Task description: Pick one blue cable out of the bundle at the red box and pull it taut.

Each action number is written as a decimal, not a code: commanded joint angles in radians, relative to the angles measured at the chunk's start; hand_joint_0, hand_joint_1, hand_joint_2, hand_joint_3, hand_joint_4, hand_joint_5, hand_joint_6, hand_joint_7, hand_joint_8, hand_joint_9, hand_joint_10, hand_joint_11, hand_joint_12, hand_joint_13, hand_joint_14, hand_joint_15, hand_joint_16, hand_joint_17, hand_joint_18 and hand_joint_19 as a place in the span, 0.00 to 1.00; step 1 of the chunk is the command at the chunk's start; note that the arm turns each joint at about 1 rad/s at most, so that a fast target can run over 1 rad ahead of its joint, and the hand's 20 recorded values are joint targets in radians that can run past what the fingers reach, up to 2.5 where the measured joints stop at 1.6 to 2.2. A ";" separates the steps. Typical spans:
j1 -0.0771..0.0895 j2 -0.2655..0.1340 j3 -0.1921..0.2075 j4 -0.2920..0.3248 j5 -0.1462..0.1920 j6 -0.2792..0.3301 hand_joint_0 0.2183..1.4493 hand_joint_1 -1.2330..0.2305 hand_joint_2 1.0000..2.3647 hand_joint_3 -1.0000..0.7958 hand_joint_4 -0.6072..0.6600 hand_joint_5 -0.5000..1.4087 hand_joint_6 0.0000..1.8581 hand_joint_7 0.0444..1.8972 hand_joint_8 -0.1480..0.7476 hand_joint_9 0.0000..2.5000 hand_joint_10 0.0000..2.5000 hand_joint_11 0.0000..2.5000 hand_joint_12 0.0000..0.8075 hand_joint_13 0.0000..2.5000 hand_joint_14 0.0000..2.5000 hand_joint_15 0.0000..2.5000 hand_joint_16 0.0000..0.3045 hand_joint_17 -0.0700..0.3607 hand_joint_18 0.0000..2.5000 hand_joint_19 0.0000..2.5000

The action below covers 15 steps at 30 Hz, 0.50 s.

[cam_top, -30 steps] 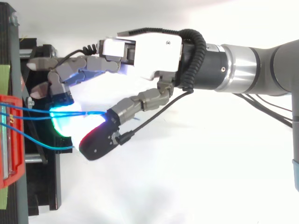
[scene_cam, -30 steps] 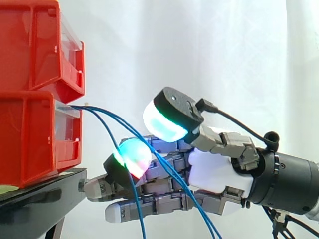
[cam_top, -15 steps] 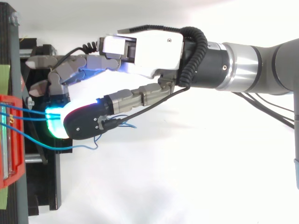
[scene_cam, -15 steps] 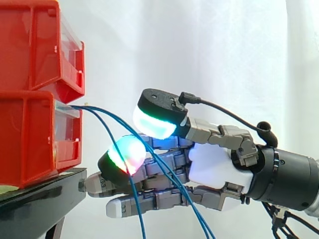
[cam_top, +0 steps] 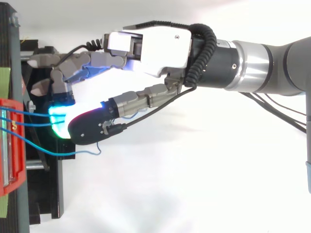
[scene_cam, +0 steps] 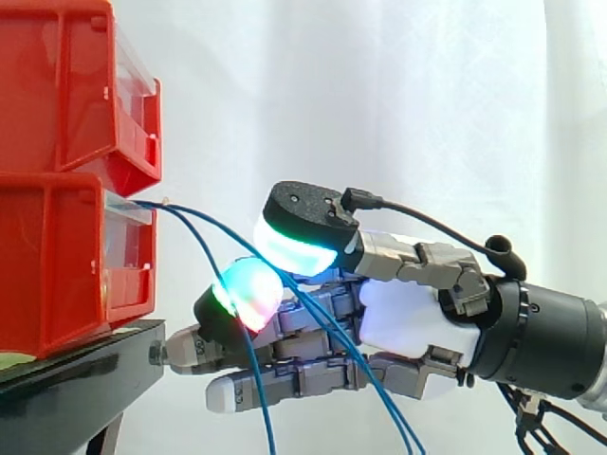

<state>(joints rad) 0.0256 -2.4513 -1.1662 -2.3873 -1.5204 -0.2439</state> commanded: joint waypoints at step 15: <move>-0.003 0.000 -0.001 0.002 -0.004 -0.008 0.32 0.27 0.01 0.47 0.73 0.22 0.29 0.67 0.53 0.26 0.00 0.06 0.45 0.11 0.00 0.00 0.19 0.46 0.16 0.08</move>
<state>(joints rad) 0.0224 -2.4514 -1.1663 -2.3854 -1.5244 -0.2515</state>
